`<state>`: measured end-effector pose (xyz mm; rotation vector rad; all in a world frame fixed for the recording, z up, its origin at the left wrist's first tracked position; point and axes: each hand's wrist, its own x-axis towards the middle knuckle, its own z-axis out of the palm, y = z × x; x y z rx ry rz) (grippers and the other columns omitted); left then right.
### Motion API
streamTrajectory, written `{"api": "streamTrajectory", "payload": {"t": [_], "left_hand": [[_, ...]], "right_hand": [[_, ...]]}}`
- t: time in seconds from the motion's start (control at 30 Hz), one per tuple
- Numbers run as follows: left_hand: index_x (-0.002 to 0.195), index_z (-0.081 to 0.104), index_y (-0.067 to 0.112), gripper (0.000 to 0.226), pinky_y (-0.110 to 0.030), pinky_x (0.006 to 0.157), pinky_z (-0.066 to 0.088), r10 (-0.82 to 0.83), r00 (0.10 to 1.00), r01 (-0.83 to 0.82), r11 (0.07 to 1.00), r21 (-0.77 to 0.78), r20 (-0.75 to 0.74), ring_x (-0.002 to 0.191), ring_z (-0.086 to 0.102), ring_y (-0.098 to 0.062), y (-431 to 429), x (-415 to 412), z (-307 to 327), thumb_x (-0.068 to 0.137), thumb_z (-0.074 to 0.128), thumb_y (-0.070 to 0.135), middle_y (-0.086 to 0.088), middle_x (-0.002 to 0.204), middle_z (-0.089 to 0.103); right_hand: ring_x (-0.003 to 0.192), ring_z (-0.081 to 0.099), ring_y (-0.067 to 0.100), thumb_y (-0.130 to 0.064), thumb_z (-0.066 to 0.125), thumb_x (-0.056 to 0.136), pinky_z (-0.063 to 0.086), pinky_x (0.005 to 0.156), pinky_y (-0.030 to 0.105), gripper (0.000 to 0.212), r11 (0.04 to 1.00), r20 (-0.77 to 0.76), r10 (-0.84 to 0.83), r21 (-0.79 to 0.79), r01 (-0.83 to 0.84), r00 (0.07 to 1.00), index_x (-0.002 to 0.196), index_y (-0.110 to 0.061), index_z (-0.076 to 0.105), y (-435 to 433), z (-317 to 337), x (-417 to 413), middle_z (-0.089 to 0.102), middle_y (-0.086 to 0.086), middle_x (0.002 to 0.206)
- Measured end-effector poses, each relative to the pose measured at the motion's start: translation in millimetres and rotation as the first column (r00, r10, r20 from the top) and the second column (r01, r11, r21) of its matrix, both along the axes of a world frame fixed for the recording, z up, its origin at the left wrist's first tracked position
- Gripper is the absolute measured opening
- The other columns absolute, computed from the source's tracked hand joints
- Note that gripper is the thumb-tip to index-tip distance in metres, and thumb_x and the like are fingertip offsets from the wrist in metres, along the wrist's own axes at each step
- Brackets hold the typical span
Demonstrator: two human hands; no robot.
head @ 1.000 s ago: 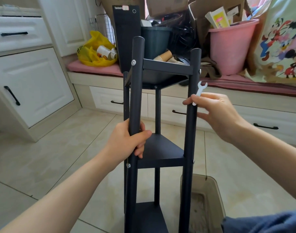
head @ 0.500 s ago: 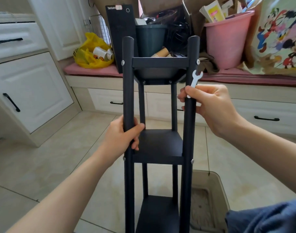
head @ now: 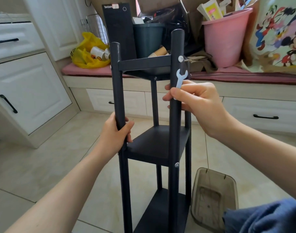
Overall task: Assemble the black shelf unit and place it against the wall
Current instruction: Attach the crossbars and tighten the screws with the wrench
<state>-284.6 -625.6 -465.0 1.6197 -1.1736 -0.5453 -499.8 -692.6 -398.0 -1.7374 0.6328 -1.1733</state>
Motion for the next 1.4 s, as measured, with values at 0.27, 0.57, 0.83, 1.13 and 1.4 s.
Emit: {"api": "streamTrajectory", "payload": {"t": [0.27, 0.57, 0.83, 1.13, 1.4], "left_hand": [[0.116, 0.041, 0.015, 0.026, -0.045, 0.066, 0.054, 0.08, 0.978, -0.095, 0.993, 0.075, 0.191, 0.074, 0.059, -0.023, 1.0, 17.4, 2.1, 0.1, 0.06, 0.023, -0.005, 0.083, 0.054], [0.101, 0.066, 0.02, 0.005, -0.017, 0.081, 0.051, 0.009, 0.995, 0.009, 0.983, -0.181, 0.097, 0.091, 0.062, -0.004, 22.8, -21.5, 22.9, 0.098, 0.063, 0.02, 0.006, 0.101, 0.065], [0.109, 0.062, 0.018, 0.014, -0.031, 0.075, 0.062, -0.314, 0.89, 0.32, 0.947, -0.038, -0.331, 0.076, 0.072, -0.021, 26.1, -60.8, 23.5, 0.098, 0.061, 0.026, -0.01, 0.088, 0.071], [0.078, 0.05, 0.013, 0.028, -0.025, 0.044, 0.045, -0.182, 0.935, 0.171, 0.983, -0.062, -0.305, 0.04, 0.041, -0.011, 24.1, -69.6, 21.4, 0.102, 0.056, 0.028, -0.001, 0.051, 0.043], [0.074, 0.047, 0.012, 0.034, -0.025, 0.042, 0.041, -0.162, 0.936, 0.151, 0.987, -0.058, -0.313, 0.039, 0.038, -0.011, 27.1, -62.2, 25.1, 0.101, 0.056, 0.03, 0.001, 0.049, 0.041]], "right_hand": [[0.108, 0.066, 0.017, -0.009, 0.059, 0.097, 0.058, 0.09, 0.039, 0.023, 0.993, -0.039, 0.12, 0.01, -0.12, 0.992, 0.083, -0.011, 0.077, 11.0, 6.6, 6.9, 0.069, 0.015, 0.108], [0.11, 0.064, 0.003, -0.012, 0.059, 0.097, 0.048, 0.09, 0.014, 0.02, 0.991, -0.098, 0.125, -0.025, -0.128, 0.987, 0.089, -0.013, 0.078, 11.9, 9.2, 10.7, 0.074, 0.002, 0.107], [0.107, 0.066, 0.009, -0.011, 0.059, 0.096, 0.048, 0.089, 0.014, 0.02, 0.987, -0.115, 0.151, -0.03, -0.155, 0.982, 0.092, -0.006, 0.078, 12.3, 8.6, 20.1, 0.075, 0.008, 0.105], [0.104, 0.066, 0.01, -0.009, 0.058, 0.096, 0.048, 0.088, 0.01, 0.022, 0.983, -0.107, 0.179, -0.016, -0.182, 0.978, 0.086, -0.004, 0.077, 17.1, 9.8, 30.0, 0.075, 0.008, 0.105], [0.093, 0.062, 0.0, -0.008, 0.059, 0.096, 0.048, 0.087, 0.017, 0.023, 0.983, -0.138, 0.173, -0.032, -0.179, 0.975, 0.082, -0.005, 0.077, 17.6, 5.5, 29.1, 0.063, -0.013, 0.089]]}}
